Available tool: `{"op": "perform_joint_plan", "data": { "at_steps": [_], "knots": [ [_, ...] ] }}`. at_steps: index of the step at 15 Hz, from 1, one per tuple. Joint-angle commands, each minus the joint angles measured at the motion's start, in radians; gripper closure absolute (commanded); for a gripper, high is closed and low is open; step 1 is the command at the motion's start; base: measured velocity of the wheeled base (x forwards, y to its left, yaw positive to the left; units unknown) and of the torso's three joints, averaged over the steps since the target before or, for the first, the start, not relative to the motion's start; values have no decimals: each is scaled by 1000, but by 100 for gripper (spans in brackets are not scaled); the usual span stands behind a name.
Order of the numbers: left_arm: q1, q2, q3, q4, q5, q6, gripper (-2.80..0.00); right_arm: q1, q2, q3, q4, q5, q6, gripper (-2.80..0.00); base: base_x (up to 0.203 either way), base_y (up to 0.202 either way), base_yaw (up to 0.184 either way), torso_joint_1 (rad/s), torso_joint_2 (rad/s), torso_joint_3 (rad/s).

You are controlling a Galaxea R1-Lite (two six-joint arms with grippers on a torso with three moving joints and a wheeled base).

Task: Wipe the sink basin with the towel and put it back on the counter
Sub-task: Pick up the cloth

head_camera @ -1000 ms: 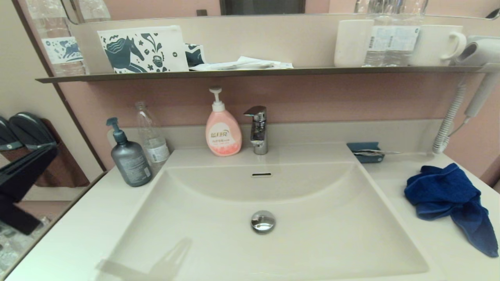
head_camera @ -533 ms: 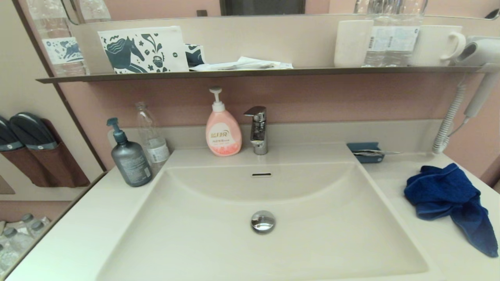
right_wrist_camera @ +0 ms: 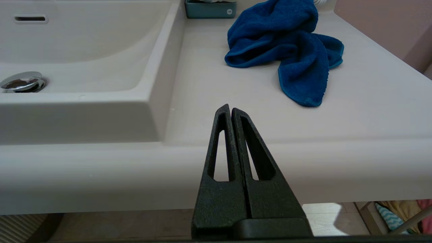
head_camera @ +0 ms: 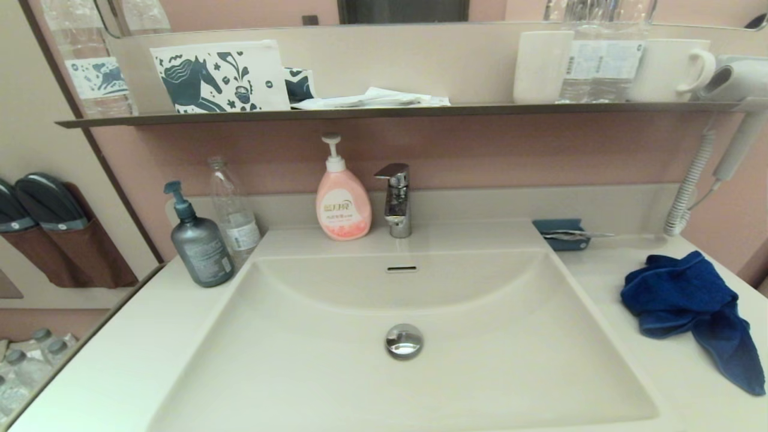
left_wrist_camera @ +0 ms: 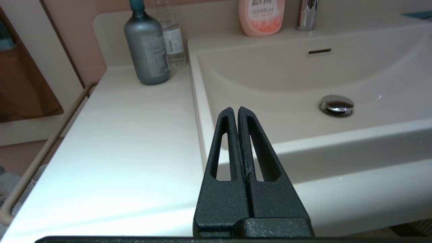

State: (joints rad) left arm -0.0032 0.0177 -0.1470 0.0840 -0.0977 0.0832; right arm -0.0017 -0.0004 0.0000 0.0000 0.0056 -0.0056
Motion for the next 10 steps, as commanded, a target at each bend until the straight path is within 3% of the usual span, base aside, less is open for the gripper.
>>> {"op": "perform_joint_plan", "data": {
  "at_steps": [1, 7, 10],
  "knots": [
    [0, -18, 50, -1, 2, 5, 0, 0, 1, 0, 0, 1, -1, 0, 0, 0, 0, 0, 0, 0],
    [0, -18, 138, -49, 65, 3, 0, 0, 0, 0, 0, 1, -1, 0, 0, 0, 0, 0, 0, 0],
    [0, -18, 138, -53, 70, -38, 0, 0, 0, 0, 0, 1, -1, 0, 0, 0, 0, 0, 0, 0]
  ]
}}
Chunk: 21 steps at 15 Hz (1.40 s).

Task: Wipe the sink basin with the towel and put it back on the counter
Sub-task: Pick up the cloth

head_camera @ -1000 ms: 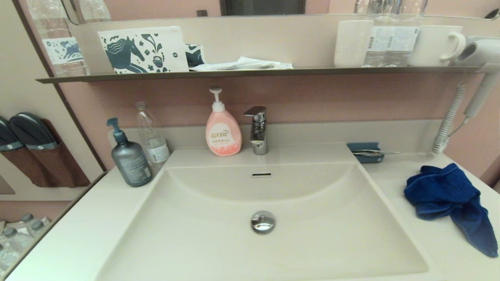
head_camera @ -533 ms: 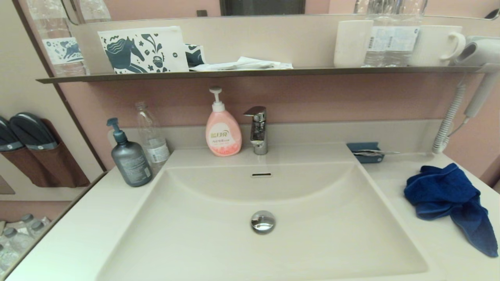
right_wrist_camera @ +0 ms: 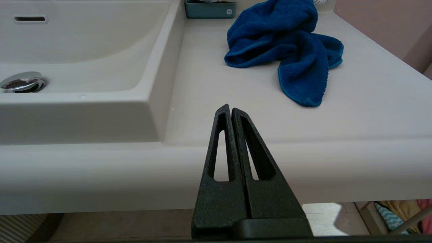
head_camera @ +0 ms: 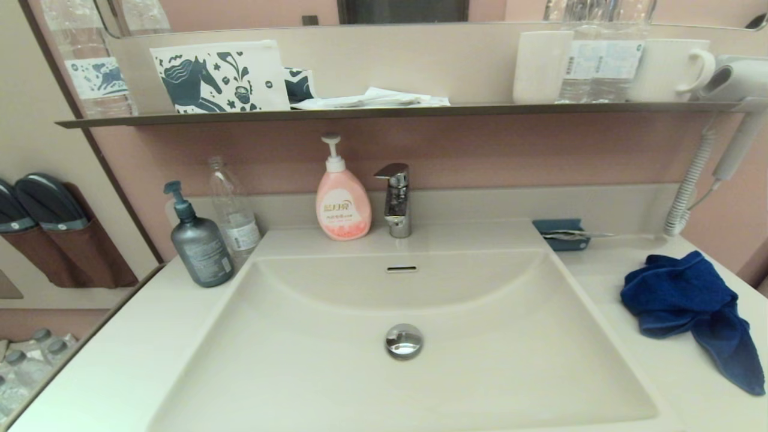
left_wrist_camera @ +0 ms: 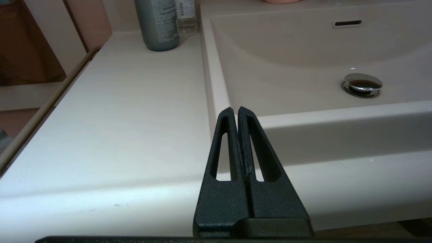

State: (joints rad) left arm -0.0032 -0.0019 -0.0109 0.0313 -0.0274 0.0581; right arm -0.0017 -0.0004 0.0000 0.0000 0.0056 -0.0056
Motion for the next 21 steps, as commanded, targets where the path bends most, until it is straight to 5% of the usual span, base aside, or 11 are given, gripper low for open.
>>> {"op": "perform_joint_plan", "data": {
  "at_steps": [1, 21],
  "knots": [
    [0, 2, 2, -2, 1, -30, 0, 0, 0, 0, 0, 0, 0, 0, 0, 0, 0, 0, 0, 0],
    [0, 2, 2, -2, 3, -35, 0, 0, 2, -13, 33, 3, -18, 0, 0, 0, 0, 0, 0, 0]
  ]
}}
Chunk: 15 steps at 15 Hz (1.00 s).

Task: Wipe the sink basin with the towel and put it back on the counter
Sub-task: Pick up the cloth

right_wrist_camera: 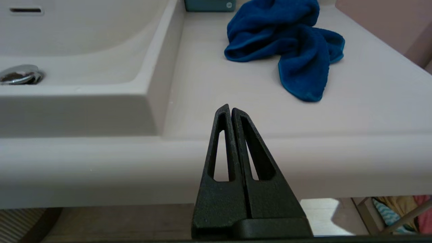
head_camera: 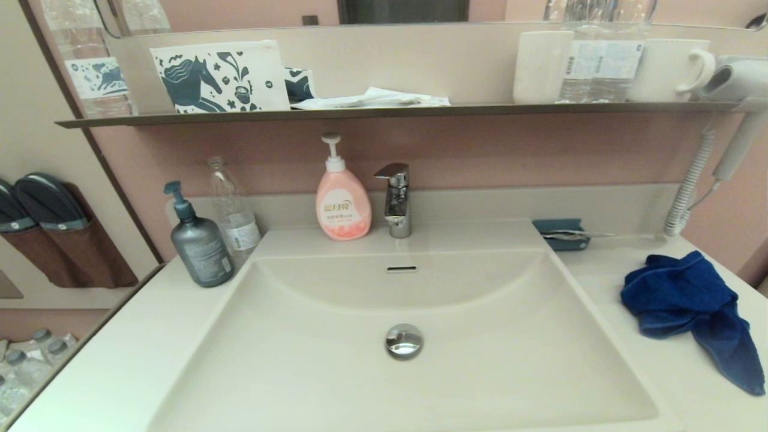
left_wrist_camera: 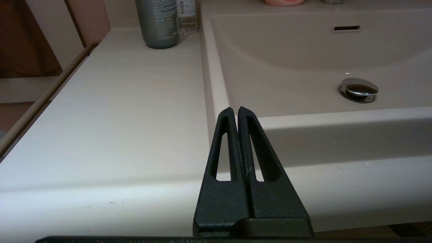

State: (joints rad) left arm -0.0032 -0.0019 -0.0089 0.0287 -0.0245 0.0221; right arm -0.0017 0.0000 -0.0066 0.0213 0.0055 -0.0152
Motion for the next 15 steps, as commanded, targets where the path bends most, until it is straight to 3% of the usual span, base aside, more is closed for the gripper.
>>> {"op": "perform_joint_plan", "data": {
  "at_steps": [1, 5, 11, 15],
  "knots": [
    [0, 2, 0, 0, 0, 1, 0, 0, 2, -13, 23, 5, -19, 0, 0, 0, 0, 0, 0, 0],
    [0, 2, 1, 0, 0, 1, 0, 1, 115, -144, 48, 17, -17, 0, 0, 0, 0, 0, 0, 0],
    [0, 2, 1, 0, 0, 1, 0, 1, 577, -457, 20, 6, -4, 0, 0, 0, 0, 0, 0, 0],
    [0, 2, 0, 0, 0, 1, 0, -128, 1023, -746, 2, 19, -46, 0, 0, 0, 0, 0, 0, 0]
  ]
}}
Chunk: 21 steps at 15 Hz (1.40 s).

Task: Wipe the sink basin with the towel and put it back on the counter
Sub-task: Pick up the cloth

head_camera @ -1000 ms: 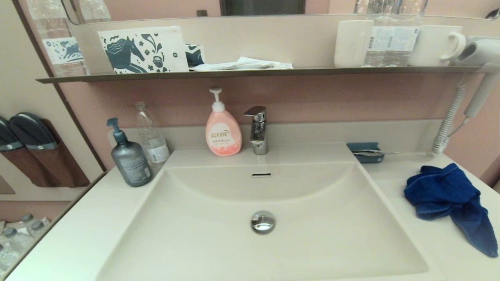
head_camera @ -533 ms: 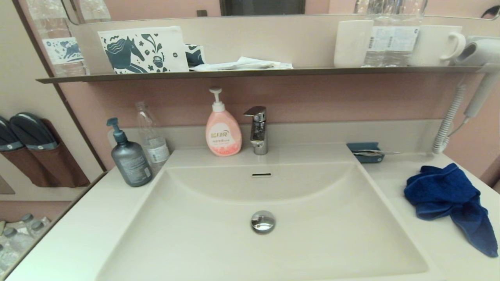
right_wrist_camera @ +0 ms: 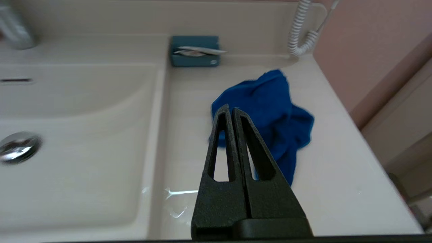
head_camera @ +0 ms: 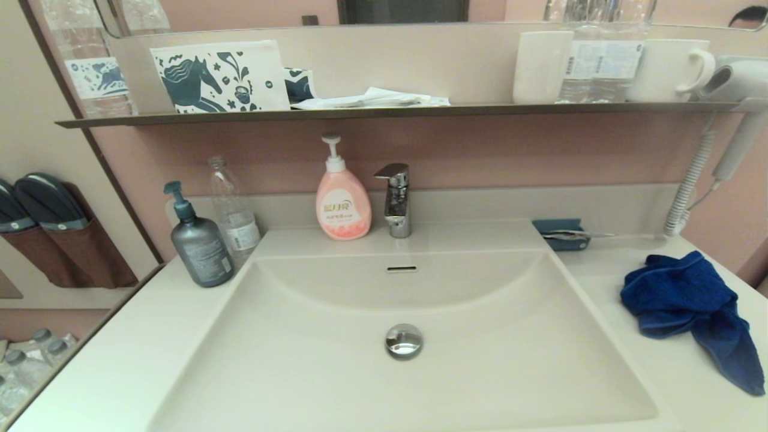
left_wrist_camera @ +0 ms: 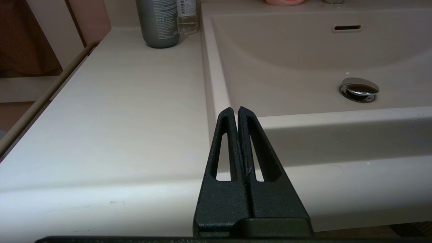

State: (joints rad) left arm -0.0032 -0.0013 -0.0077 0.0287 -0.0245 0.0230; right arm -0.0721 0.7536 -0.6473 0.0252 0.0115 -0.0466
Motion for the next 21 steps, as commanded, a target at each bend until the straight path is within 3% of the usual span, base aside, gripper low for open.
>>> {"op": "perform_joint_plan", "data": {
  "at_steps": [1, 5, 10, 11, 14, 18, 19, 21],
  "knots": [
    [0, 1, -2, 0, 0, 0, 0, -118, 379, -176, -6, 43, -36, 0, 0, 0, 0, 0, 0, 0],
    [0, 1, 0, 0, 0, 0, 0, -297, 660, -313, -15, 142, -102, 0, 0, 0, 0, 0, 0, 0],
    [0, 1, 0, 0, 0, 0, 0, -356, 873, -370, 8, 217, -149, 0, 0, 0, 0, 0, 0, 0],
    [0, 1, 0, 0, 0, -1, 0, -349, 877, -390, 60, 218, -149, -280, 0, 0, 0, 0, 0, 0],
    [0, 1, -2, 0, 0, 0, 0, -329, 895, -559, 384, 223, -147, -280, 0, 0, 0, 0, 0, 0],
    [0, 1, -1, 0, 0, 0, 0, -328, 953, -724, 600, 197, -169, -280, 0, 0, 0, 0, 0, 0],
    [0, 1, 0, 0, 0, 0, 0, -331, 962, -744, 640, 158, -220, -280, 0, 0, 0, 0, 0, 0],
    [0, 1, 0, 0, 0, 0, 0, -333, 979, -779, 645, 119, -247, -280, 0, 0, 0, 0, 0, 0]
  ]
}}
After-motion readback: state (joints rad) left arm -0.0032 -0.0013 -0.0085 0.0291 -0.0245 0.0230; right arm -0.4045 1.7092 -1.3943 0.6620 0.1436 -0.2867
